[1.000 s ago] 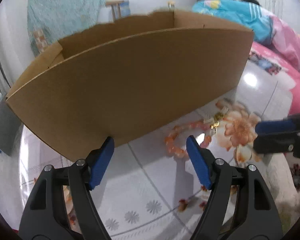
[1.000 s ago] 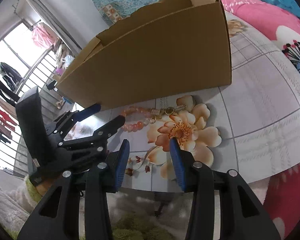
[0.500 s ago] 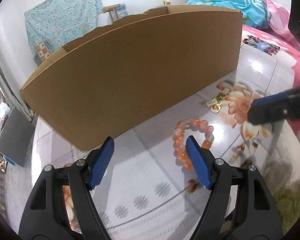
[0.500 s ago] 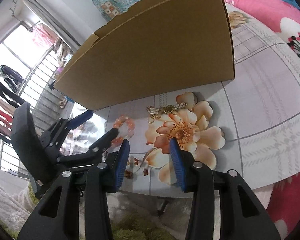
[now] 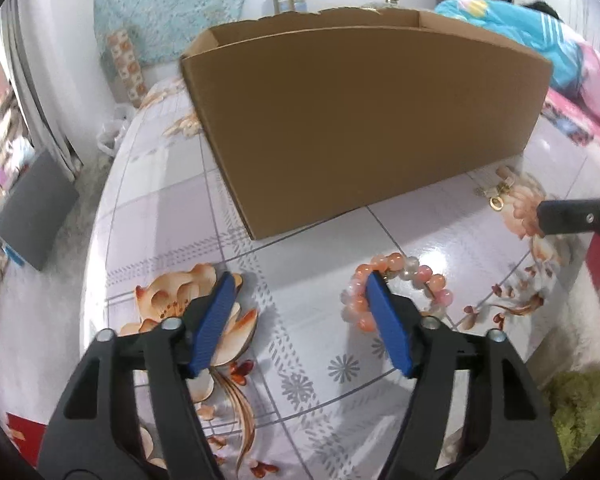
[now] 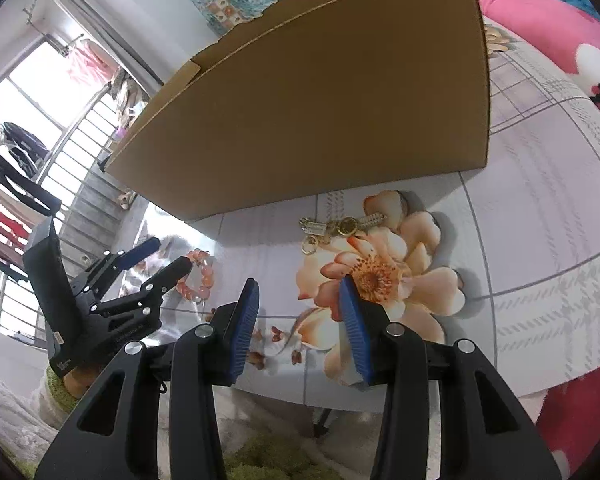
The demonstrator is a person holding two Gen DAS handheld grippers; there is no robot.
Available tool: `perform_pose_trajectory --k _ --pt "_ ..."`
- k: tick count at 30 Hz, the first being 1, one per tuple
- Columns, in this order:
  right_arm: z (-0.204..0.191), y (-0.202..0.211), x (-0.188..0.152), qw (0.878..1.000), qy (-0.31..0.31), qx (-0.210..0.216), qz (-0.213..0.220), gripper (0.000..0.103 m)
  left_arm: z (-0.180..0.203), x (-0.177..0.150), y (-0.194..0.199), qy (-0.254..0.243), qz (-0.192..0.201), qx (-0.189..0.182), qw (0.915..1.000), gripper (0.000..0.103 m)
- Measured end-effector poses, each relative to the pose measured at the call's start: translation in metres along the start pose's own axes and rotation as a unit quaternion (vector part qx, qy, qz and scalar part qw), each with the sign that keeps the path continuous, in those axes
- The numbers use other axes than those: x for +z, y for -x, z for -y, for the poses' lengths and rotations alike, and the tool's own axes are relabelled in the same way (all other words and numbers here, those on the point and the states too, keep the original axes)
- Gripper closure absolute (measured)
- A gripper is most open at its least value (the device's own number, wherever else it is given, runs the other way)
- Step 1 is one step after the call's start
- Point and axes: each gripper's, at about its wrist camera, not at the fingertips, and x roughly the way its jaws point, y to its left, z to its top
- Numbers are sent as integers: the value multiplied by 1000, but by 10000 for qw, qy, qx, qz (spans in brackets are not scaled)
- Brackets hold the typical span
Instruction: Organize jewelry
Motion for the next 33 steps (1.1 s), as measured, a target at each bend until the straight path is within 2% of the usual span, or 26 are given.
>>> perform_pose_trajectory --k 6,7,10,12,15,19,22,24,28,33 --pt "-7 -2 1 9999 91 45 -22 61 2 0 -2 -89 -225 -516 9984 64" --pt "-6 -2 0 9999 87 59 -29 61 4 2 -2 -115 -234 -558 9981 70" --pt "-10 -6 2 9999 76 75 -30 61 12 5 -3 -293 -224 -623 9974 94" --pt "-10 -5 3 9999 66 79 -18 61 16 6 -3 -357 -198 -657 9970 95" --pt "-11 -5 4 10000 58 55 11 61 29 14 15 -488 123 -924 9944 95" --pt "-6 -4 3 10000 -18 72 35 61 33 22 49 -485 572 -1593 9844 95" --pt "-4 -4 1 10000 -20 92 32 61 27 21 57 -418 656 -1769 9811 95" --pt "-5 -4 0 9999 -7 101 20 61 20 16 50 -311 477 -1674 9842 95" --pt "-6 -3 0 10000 16 91 18 61 -16 1 23 370 -79 -1421 9891 95" --pt "-6 -6 0 10000 6 95 -8 62 -49 -11 9 795 -299 -807 9931 94"
